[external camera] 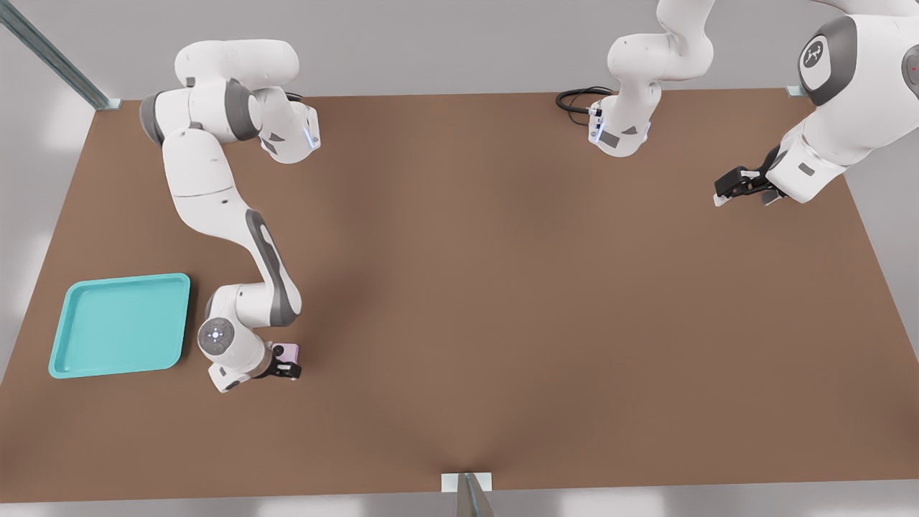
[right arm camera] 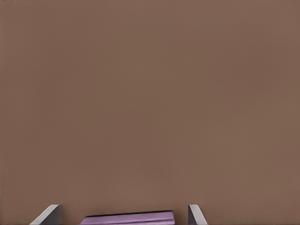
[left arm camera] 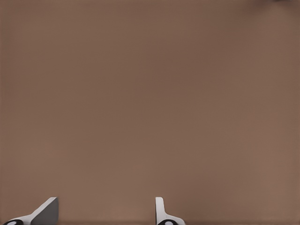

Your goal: Keep left arm still and place phone on the tray with right arm

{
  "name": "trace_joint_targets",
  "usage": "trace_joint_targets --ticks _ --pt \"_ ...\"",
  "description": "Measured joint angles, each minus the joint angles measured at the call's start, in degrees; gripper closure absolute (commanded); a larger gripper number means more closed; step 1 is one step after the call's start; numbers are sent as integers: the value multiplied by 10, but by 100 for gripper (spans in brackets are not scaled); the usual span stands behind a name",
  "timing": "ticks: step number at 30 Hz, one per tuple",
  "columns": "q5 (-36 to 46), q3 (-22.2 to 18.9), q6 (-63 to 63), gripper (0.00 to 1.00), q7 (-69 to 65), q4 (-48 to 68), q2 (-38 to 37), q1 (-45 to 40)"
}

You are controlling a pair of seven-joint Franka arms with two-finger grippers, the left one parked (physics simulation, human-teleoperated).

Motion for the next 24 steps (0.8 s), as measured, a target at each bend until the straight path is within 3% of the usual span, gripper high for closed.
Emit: trace_joint_targets --ticks 7,16,18,23,24 --pt "-1 2 13 0 7 -72 -49 0" --pt "-4 3 19 0 11 -78 -33 -1" --pt "-4 3 20 10 11 -76 -32 -1" --pt "-4 3 21 10 12 -78 -30 1" --pt "-4 2 21 19 12 -78 -30 1"
